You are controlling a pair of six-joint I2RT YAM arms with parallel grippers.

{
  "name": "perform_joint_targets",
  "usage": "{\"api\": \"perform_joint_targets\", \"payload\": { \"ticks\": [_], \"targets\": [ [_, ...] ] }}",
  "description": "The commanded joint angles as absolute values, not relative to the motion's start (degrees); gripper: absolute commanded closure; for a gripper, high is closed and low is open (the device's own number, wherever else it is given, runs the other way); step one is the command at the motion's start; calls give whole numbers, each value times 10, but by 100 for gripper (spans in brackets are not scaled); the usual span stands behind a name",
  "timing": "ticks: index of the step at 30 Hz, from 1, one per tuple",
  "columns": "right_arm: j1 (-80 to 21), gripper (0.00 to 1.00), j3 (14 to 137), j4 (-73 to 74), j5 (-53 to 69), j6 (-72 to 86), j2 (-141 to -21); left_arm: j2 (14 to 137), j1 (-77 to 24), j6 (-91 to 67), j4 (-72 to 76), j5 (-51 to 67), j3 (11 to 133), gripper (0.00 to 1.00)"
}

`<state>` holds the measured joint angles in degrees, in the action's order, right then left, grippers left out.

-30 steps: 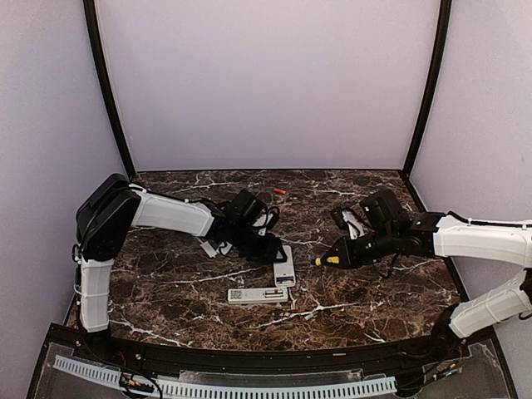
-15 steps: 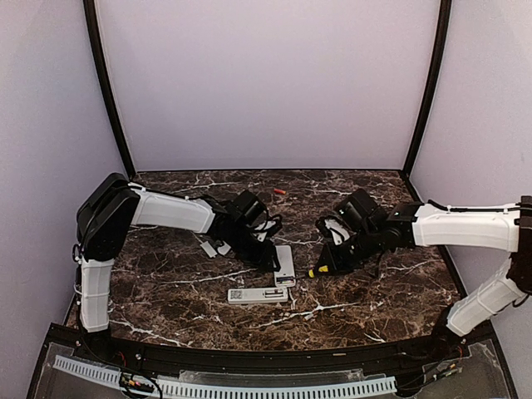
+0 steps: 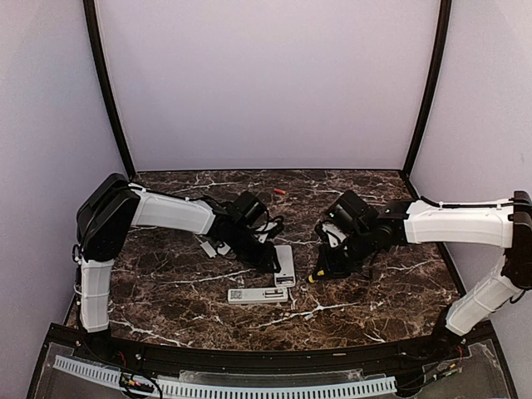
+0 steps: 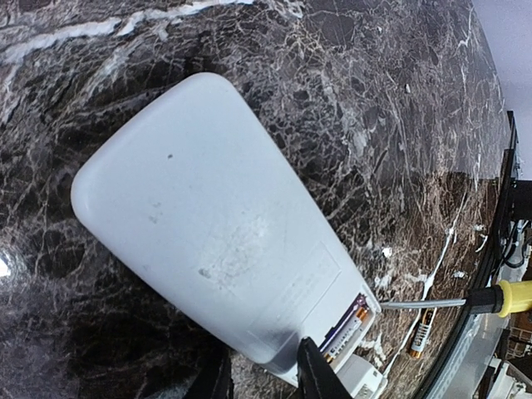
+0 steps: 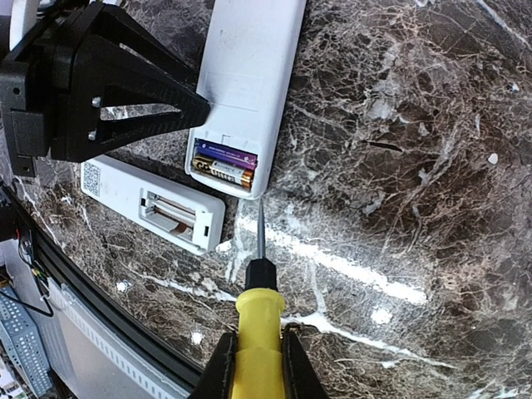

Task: Unload the batteries from the remote control
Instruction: Hold the remote control without the battery cover at the center of the board.

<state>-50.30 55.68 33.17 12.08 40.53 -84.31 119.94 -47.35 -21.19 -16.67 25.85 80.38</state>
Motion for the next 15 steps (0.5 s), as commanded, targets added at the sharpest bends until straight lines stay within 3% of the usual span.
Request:
{"api": "perform_joint_targets", "payload": {
  "ticks": [1,15],
  "targets": [
    [-509,100,584,347,104,421,-844,1209,-486,-191,-198,220,791,73],
    [-509,100,592,339,109,430,-851,1218,-487,-187,-206,210,798,75]
  ]
}}
